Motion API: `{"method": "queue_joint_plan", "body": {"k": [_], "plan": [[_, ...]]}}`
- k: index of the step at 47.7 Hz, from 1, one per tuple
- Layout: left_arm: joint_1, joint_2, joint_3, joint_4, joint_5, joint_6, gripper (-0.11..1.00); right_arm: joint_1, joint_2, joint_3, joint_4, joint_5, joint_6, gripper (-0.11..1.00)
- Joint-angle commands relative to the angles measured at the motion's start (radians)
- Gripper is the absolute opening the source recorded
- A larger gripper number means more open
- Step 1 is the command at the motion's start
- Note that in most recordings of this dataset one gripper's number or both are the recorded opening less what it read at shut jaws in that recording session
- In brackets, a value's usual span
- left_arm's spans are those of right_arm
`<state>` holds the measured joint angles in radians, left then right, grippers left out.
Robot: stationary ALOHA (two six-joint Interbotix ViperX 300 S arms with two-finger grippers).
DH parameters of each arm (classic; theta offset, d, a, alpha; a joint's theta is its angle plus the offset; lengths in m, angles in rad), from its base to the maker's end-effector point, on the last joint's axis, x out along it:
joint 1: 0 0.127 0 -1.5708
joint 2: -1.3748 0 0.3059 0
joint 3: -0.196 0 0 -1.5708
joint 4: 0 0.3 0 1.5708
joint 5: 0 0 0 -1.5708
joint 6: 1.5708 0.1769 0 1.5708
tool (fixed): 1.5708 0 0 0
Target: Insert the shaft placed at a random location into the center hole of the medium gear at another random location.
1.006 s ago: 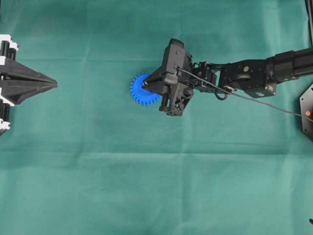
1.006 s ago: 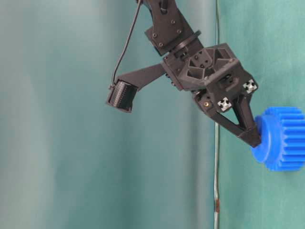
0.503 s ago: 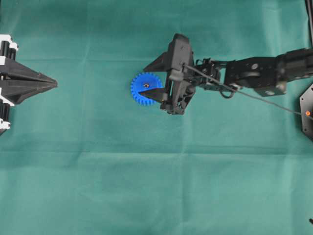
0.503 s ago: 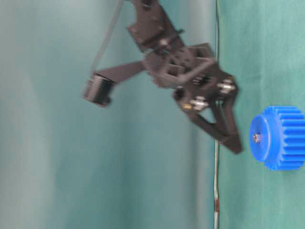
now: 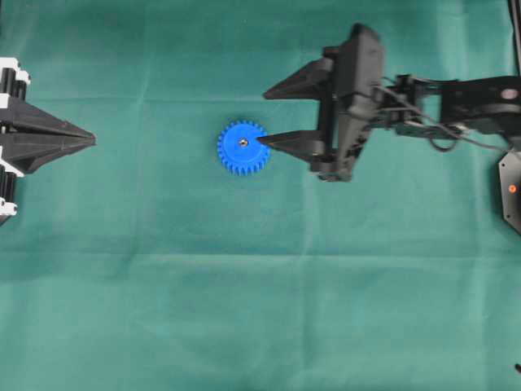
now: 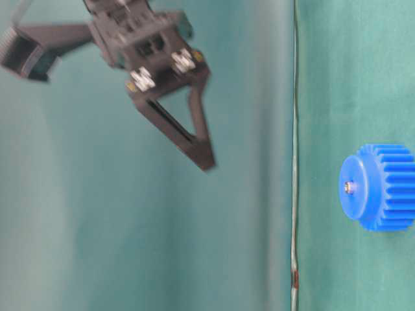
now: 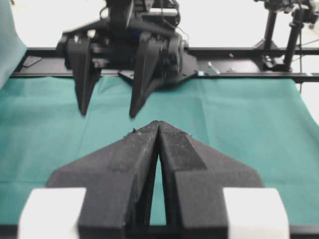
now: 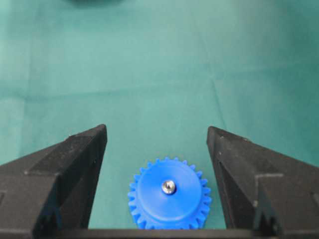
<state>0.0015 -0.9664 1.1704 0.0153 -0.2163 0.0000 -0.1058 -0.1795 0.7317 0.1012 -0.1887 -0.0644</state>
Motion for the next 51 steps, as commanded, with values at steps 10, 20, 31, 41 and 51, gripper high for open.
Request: {"method": "queue_joint_plan", "body": {"k": [10, 20, 31, 41, 51], "plan": [[-0.002, 0.005, -0.025, 0.002, -0.006, 0.003, 0.0, -0.002, -0.176, 0.098, -0.003, -0.003, -0.012, 0.78], [-0.002, 0.006, -0.025, 0.002, -0.006, 0.002, 0.0, 0.0, -0.284, 0.175, 0.0, 0.003, -0.009, 0.78], [-0.002, 0.005, -0.023, 0.003, -0.006, 0.0, 0.0, -0.002, -0.371, 0.236, 0.002, -0.003, -0.009, 0.78], [-0.002, 0.005, -0.023, 0.002, -0.006, 0.0, 0.0, -0.002, -0.385, 0.255, 0.003, -0.003, -0.006, 0.78], [-0.002, 0.005, -0.023, 0.003, -0.006, -0.002, 0.0, -0.002, -0.383, 0.256, 0.005, -0.005, -0.005, 0.78]]}}
